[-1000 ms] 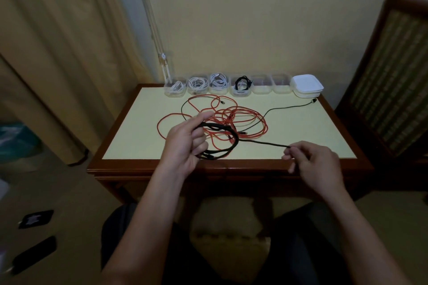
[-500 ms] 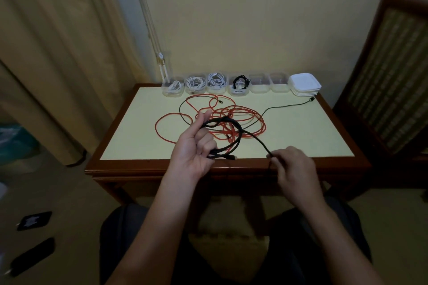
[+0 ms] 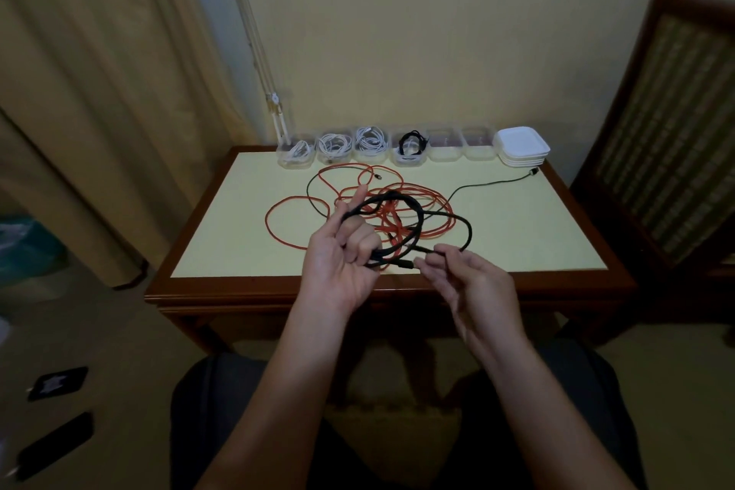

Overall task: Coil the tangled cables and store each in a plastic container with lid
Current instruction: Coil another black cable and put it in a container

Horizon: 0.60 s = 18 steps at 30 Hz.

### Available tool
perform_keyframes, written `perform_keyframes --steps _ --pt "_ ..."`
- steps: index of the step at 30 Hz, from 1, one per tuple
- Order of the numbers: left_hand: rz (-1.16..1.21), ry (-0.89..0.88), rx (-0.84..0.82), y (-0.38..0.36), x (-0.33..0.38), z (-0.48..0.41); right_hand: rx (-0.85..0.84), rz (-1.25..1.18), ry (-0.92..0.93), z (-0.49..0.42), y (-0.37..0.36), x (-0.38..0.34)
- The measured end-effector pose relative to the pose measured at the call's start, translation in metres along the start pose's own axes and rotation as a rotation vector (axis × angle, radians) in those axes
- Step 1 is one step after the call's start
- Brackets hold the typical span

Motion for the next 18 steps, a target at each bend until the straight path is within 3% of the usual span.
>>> perform_keyframes --steps 3,12,16,18 --pt "-0.003 -0.026 -0.006 -0.004 -0.002 -0.002 -0.087 -0.228 -0.122 0.005 -0.013 0.005" --pt "-0.248 -0.173 0.075 0.004 -0.004 -0.007 -0.192 0.134 -0.157 0.005 -0.029 0.023" --pt "-0.481 -0.331 0.182 0.006 -0.002 -0.006 -0.132 0.15 -0.137 0.006 -0.031 0.022" --pt "-0.634 -0.454 0.24 0.008 0.001 -0.002 -0.182 0.1 -0.163 0.009 -0.033 0.021"
Point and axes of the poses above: each hand's wrist, its own z-axis away from the middle knuckle, its own y-axis out of the back of the hand, x = y × z, the point moved 5 cm from there along -z, towards the middle knuckle, and after that the axes turned 3 degrees about x, right-handed, at the moved point
